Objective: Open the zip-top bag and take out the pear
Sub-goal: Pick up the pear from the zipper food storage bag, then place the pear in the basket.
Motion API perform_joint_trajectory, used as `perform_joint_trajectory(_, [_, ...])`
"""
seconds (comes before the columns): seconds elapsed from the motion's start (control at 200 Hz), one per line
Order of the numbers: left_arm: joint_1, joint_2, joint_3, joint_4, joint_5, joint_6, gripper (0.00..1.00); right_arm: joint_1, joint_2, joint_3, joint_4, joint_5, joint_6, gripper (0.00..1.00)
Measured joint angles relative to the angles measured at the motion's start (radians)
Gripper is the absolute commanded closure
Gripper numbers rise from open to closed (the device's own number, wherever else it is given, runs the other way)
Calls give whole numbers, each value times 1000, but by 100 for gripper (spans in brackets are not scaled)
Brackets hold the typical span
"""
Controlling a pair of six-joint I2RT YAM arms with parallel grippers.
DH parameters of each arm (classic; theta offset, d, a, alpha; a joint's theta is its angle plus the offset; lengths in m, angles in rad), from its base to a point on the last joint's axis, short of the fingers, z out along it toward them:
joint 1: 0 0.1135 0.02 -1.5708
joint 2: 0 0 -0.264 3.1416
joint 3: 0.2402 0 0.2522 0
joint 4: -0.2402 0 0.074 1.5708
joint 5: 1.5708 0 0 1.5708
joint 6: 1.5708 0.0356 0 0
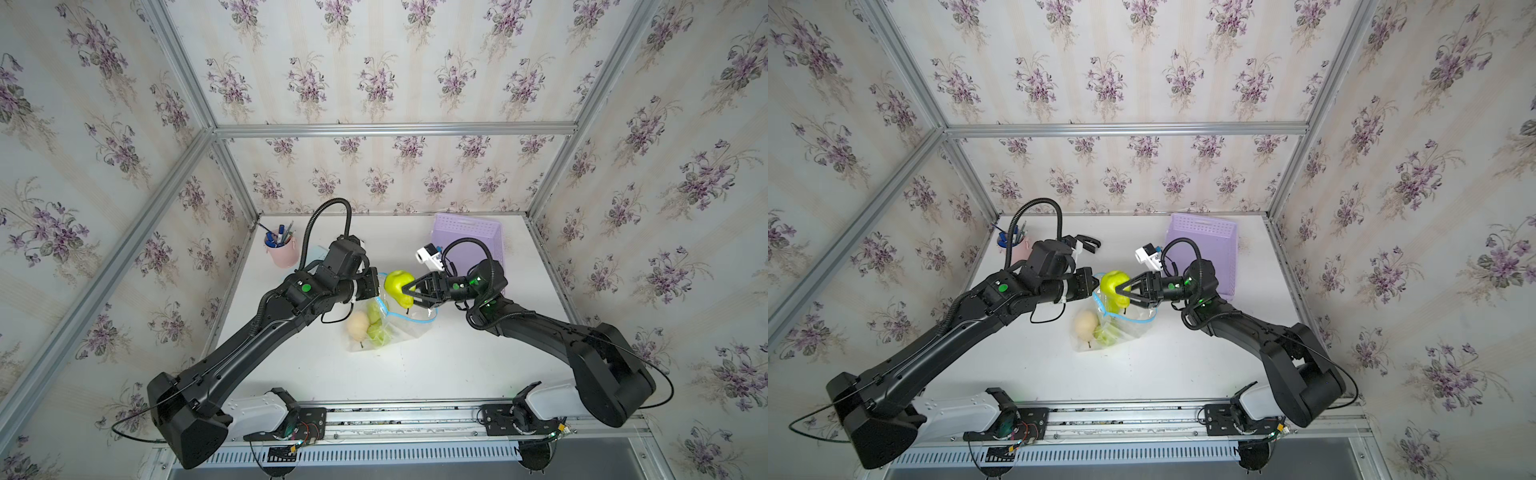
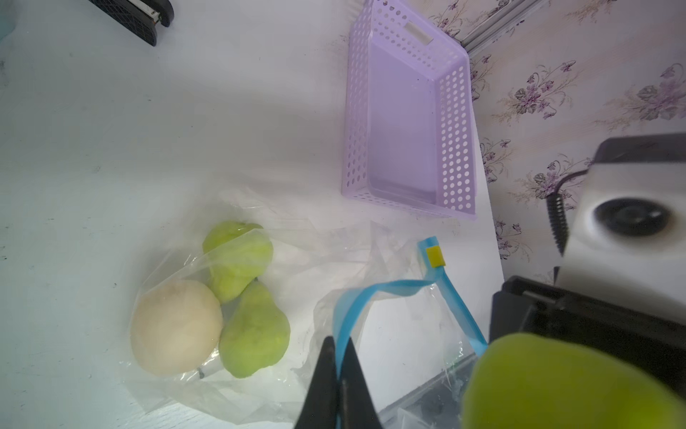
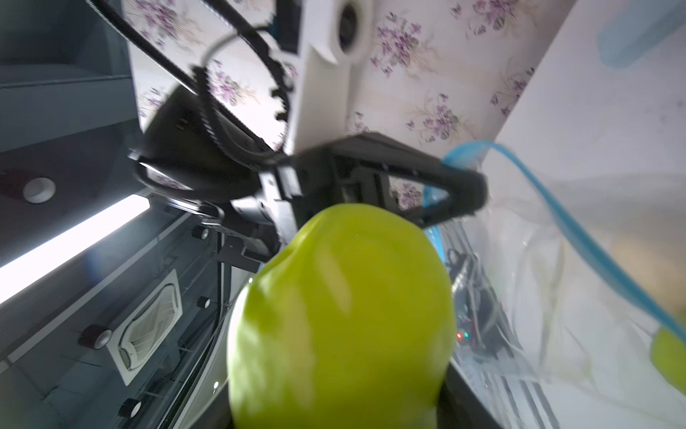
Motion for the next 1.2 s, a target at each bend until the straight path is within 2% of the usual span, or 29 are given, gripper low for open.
perform_joint_trajectory(0.09, [14,-7,-5,-1,-1,4,100,-75,40,75,153,56,112,75])
perform_joint_trajectory(0.115, [16,-8,-5,0,-2,5,100,-92,41,93,162,68,125,73])
perform_joint_trajectory(0.18, [22,-9,-5,0,-3,10,100,-139,29,139,114,90,105,76])
perform_joint_trajectory(0.225, [22,-9,-4,0,-2,12,100,-171,10,195,-35,111,21,74])
perform_joint_trajectory(0.29, [23,-11,-2,0,-1,12,100,-215,-10,328,-367,192,-172,72])
perform_joint_trajectory(0.385, [23,-21,2,1,6,11,100,-270,25,551,-845,430,-474,75])
perform_joint_trajectory(0.475, [23,-31,3,6,19,3,100,-336,77,595,-1133,616,-640,75])
perform_joint_trajectory(0.605, [19,-38,9,10,30,-16,100,-403,184,585,-1442,845,-782,74])
perform_joint_trajectory(0.794, [8,-40,11,15,48,-34,100,-405,346,640,-1587,967,-911,68])
perform_joint_trajectory(0.909, [7,-40,11,29,52,-41,100,-408,431,682,-1632,1003,-965,52])
perform_joint_trajectory(0.969, [7,-40,11,35,57,-44,100,-408,458,681,-1651,1007,-986,31])
perform_joint_trajectory(1.039, [7,-40,11,37,60,-44,100,-407,459,664,-1678,1021,-1004,14])
perform_joint_trajectory(1.074, [7,-39,13,36,63,-44,100,-408,449,657,-1681,1019,-1013,1])
perform_joint_trajectory(1.199, [7,-34,25,37,70,-43,100,-409,328,645,-1675,970,-1032,0])
